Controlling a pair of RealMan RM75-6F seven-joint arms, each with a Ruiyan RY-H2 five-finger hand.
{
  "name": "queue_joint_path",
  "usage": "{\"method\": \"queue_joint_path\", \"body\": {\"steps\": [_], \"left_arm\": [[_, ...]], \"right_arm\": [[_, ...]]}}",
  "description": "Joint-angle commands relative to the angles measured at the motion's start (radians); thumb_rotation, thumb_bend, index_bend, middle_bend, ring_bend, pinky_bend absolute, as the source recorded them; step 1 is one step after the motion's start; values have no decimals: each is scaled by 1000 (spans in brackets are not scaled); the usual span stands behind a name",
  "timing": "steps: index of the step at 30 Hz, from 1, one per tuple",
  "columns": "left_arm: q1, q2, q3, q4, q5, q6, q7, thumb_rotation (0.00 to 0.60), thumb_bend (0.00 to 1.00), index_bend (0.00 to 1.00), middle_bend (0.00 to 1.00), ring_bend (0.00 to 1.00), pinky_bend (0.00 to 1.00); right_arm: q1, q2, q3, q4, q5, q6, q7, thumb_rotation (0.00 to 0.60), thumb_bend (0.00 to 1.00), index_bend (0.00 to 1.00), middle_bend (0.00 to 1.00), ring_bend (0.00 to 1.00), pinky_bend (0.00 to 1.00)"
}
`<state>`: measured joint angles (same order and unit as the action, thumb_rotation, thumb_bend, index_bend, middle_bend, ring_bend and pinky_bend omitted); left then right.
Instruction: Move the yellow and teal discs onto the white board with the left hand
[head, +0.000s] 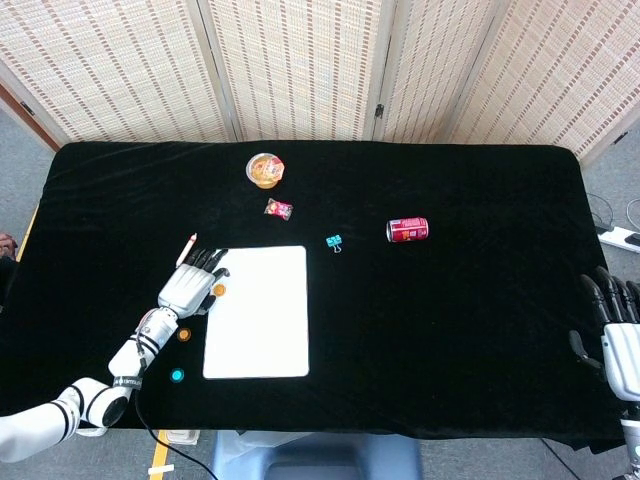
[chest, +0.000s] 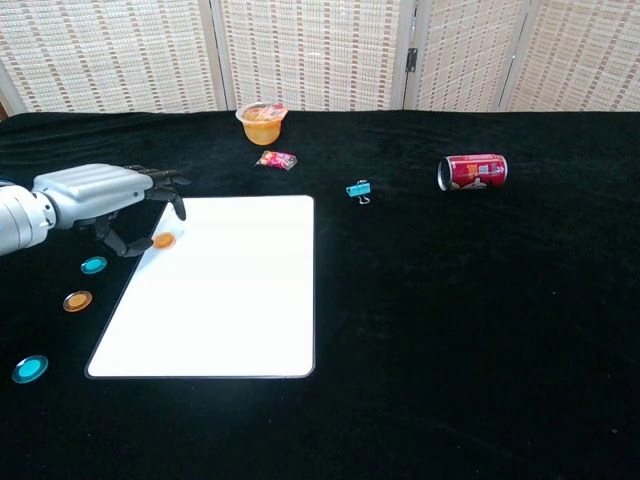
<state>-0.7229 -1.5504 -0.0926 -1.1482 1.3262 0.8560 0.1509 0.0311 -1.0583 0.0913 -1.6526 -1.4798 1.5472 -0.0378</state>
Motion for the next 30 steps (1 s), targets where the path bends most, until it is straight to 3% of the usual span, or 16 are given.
{"method": "queue_joint_path", "body": {"steps": [1, 9, 18, 30], "left_arm": [[19, 26, 4, -27, -3, 22, -2, 600, 515, 235, 0, 0, 0], [84, 107, 56, -99, 95, 140, -72, 600, 513, 340, 0, 0, 0], [151, 165, 116, -142, 184, 244, -136, 600, 433, 361, 0, 0, 0], [208, 133, 168, -108, 223, 270, -141, 600, 420, 376, 0, 0, 0]], "right_arm": [[0, 1, 0, -3, -3, 2, -2, 600, 459, 0, 0, 20, 0], [1, 4, 0, -16, -16, 7, -10, 600, 459, 0, 0, 20, 0], [9, 5, -1, -30, -35, 7, -15, 600, 459, 0, 0, 20, 0], [9, 6, -5, -35, -46, 10, -16, 600, 459, 0, 0, 21, 0]]}}
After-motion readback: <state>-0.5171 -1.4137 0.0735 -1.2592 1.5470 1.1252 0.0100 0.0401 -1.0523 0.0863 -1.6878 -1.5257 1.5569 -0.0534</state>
